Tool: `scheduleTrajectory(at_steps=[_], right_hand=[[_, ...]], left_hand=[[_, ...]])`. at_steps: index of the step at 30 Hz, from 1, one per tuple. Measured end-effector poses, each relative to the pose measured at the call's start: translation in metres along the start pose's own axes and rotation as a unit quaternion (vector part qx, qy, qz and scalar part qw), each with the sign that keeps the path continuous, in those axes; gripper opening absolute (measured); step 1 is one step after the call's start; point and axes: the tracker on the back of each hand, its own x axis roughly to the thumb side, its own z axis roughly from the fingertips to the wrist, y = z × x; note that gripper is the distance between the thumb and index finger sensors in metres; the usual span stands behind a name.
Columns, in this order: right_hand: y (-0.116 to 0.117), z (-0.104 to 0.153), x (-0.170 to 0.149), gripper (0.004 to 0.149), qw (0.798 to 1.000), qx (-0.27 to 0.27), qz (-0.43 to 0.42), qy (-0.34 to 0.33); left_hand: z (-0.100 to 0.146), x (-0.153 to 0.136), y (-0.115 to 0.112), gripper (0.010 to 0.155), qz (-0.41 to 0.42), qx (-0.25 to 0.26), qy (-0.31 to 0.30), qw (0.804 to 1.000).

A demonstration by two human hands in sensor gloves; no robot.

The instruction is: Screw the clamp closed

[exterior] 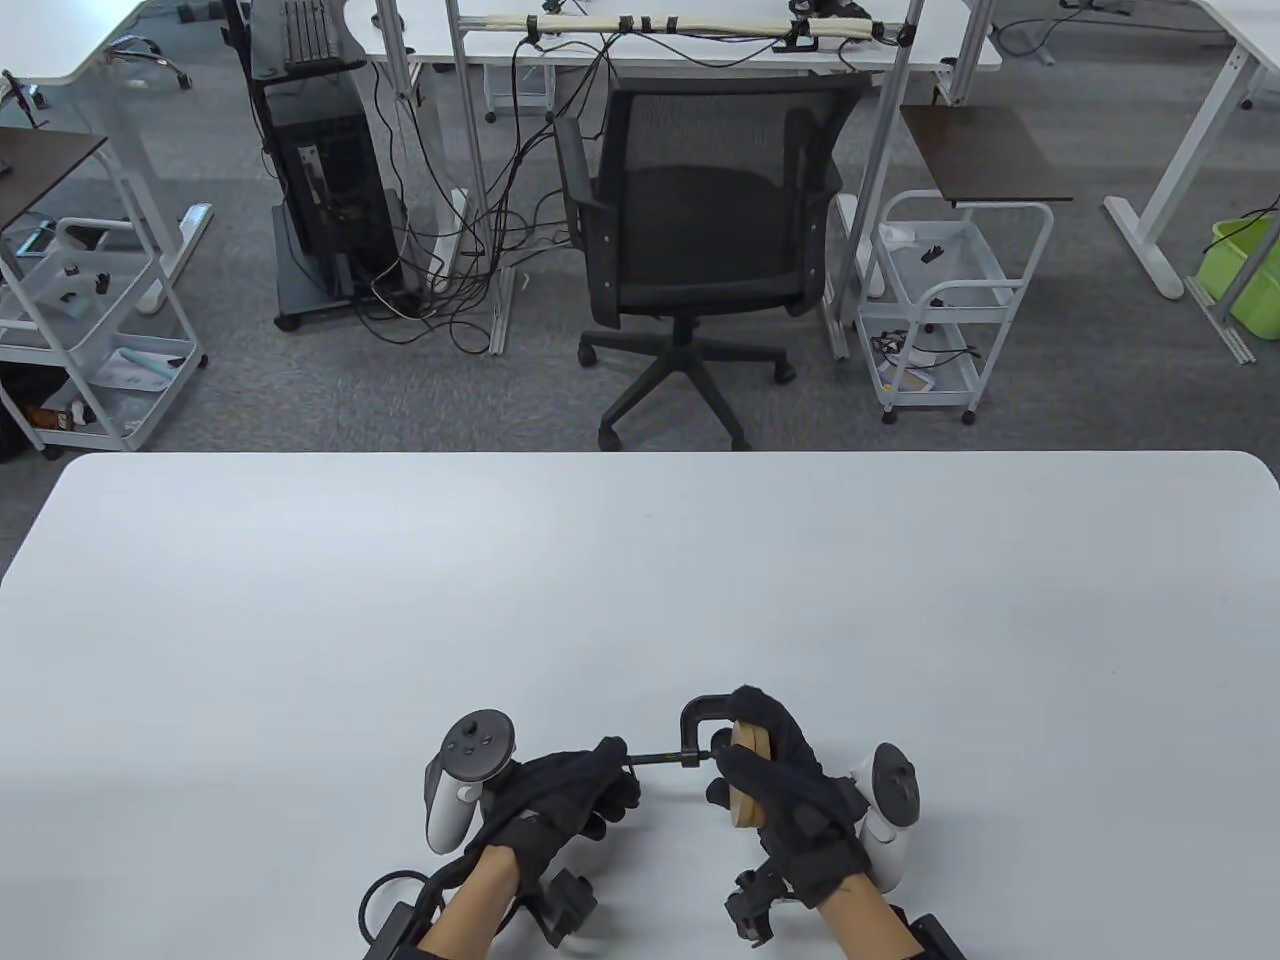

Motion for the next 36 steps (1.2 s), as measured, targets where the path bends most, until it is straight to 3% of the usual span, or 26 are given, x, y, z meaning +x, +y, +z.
scheduleTrajectory(at_steps=[9, 19, 36], right_hand=[[0.001, 0.0, -0.001, 0.075, 1.0, 0.002, -0.001, 0.0], [0.001, 0.0, 0.0, 0.075, 1.0, 0.0, -0.002, 0.0], [0.002, 0.001, 0.0, 0.075, 1.0, 0.005, -0.007, 0.001]], left_hand=[[-0.002, 0.002, -0.001, 0.058, -0.001, 0.015, -0.046, 0.999], [-0.004, 0.003, -0.002, 0.058, -0.018, 0.022, -0.07, 0.997], [0.002, 0.017, -0.004, 0.047, -0.09, 0.084, -0.158, 0.98]])
